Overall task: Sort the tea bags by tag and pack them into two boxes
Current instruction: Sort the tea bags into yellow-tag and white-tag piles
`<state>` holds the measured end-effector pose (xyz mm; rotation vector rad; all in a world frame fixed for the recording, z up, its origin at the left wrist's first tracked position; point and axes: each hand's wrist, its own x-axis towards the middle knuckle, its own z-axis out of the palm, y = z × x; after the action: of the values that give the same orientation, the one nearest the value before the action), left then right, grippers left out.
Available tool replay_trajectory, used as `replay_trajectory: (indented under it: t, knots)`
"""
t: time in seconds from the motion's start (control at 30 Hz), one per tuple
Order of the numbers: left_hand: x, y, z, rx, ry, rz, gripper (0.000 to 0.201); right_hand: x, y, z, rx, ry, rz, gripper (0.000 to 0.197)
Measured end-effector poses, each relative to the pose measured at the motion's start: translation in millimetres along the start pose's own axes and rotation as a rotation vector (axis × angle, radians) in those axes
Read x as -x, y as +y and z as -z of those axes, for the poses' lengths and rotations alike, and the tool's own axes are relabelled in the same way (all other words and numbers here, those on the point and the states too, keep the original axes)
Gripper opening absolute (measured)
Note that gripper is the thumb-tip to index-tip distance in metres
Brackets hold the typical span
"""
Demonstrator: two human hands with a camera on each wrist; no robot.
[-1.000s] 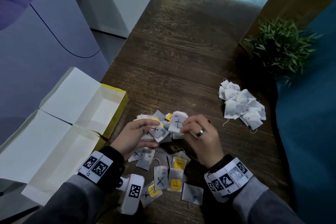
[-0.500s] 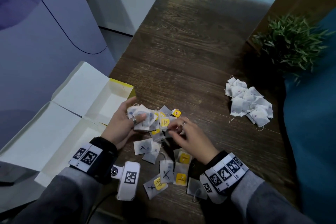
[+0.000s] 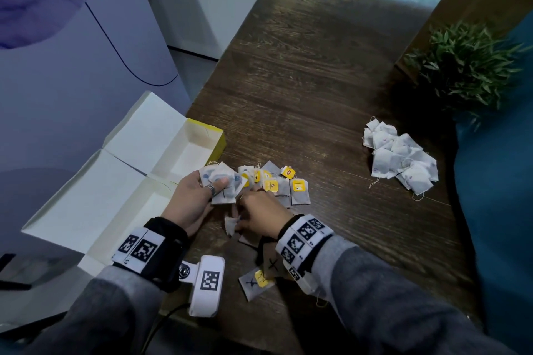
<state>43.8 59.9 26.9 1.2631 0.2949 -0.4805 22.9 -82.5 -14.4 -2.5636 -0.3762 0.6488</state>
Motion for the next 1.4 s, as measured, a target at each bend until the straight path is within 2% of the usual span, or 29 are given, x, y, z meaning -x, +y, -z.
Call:
replay_trajectory:
  t: [0.07, 0.13, 0.2, 0.27, 0.33, 0.4, 0.5, 0.57, 0.63, 0.73, 0.8, 0.83, 0.9, 0.97, 1.03, 1.07, 1.1, 1.13, 1.2, 1.3, 1.33, 1.4]
  knots:
    - [0, 2, 3, 0.009, 0.014, -0.019, 0.019, 4, 6, 14, -0.269, 0.034, -0.049, 0.035]
    - [0, 3, 5, 0.021, 0.037, -0.034, 0.021, 12, 12, 28, -0.409, -0.010, -0.045, 0.036]
    - [-2, 4, 6, 0.043, 0.055, -0.034, 0.023, 19, 11, 34, -0.299, -0.141, 0.016, 0.024]
    - [-3, 4, 6, 0.049, 0.059, -0.018, 0.022, 23, 6, 27, -0.023, -0.237, 0.097, 0.025]
    - [-4, 7, 2, 0.049, 0.053, -0.008, 0.021, 24, 3, 17, 0.242, -0.247, 0.158, 0.028]
    - [-5, 10, -5, 0.050, 0.044, -0.017, 0.021, 26, 2, 12, 0.392, -0.227, 0.189, 0.028]
    - [-10, 17, -20, 0.023, 0.055, -0.014, 0.021, 31, 6, 10, 0.407, -0.189, 0.227, 0.025]
    - [-17, 21, -32, 0.003, 0.052, -0.005, 0.026, 33, 9, 12, 0.317, -0.116, 0.256, 0.022]
    - [-28, 26, -45, -0.022, 0.037, 0.006, 0.029, 35, 15, 22, 0.065, 0.016, 0.182, 0.022]
    - [-56, 31, -64, -0.027, 0.034, 0.044, 0.030, 27, 45, 56, -0.419, 0.316, -0.077, 0.011]
    - [-81, 35, -76, -0.045, 0.038, 0.084, 0.030, 12, 79, 79, -0.569, 0.496, -0.266, 0.018]
    - [-93, 36, -83, -0.069, 0.040, 0.102, 0.027, 3, 97, 89, -0.609, 0.541, -0.345, 0.019]
    - [-116, 36, -94, -0.138, 0.053, 0.127, 0.010, -16, 127, 104, -0.689, 0.573, -0.443, 0.021]
    - [-135, 36, -103, -0.247, 0.091, 0.131, 0.015, -37, 150, 113, -0.782, 0.585, -0.493, 0.022]
    - [-153, 34, -107, -0.348, 0.132, 0.132, 0.011, -57, 164, 118, -0.805, 0.591, -0.514, 0.016]
    - [-161, 34, -108, -0.374, 0.127, 0.135, 0.012, -65, 166, 120, -0.844, 0.588, -0.513, 0.010]
    - [-169, 32, -108, -0.381, 0.118, 0.134, 0.022, -72, 167, 121, -0.910, 0.576, -0.504, 0.007]
    - [-175, 31, -107, -0.389, 0.108, 0.135, 0.033, -78, 166, 122, -0.962, 0.565, -0.488, 0.014]
    - [-184, 31, -105, -0.502, 0.063, 0.126, 0.050, -84, 167, 122, -0.947, 0.538, -0.475, 0.031]
    - [-183, 37, -99, -0.819, -0.044, 0.037, 0.067, -79, 170, 122, -0.681, 0.560, -0.522, 0.037]
    - [-178, 40, -97, -0.891, -0.044, -0.007, 0.067, -73, 168, 121, -0.590, 0.575, -0.532, 0.036]
    - [-163, 44, -96, -0.882, -0.067, -0.087, 0.058, -56, 159, 118, -0.480, 0.569, -0.491, 0.028]
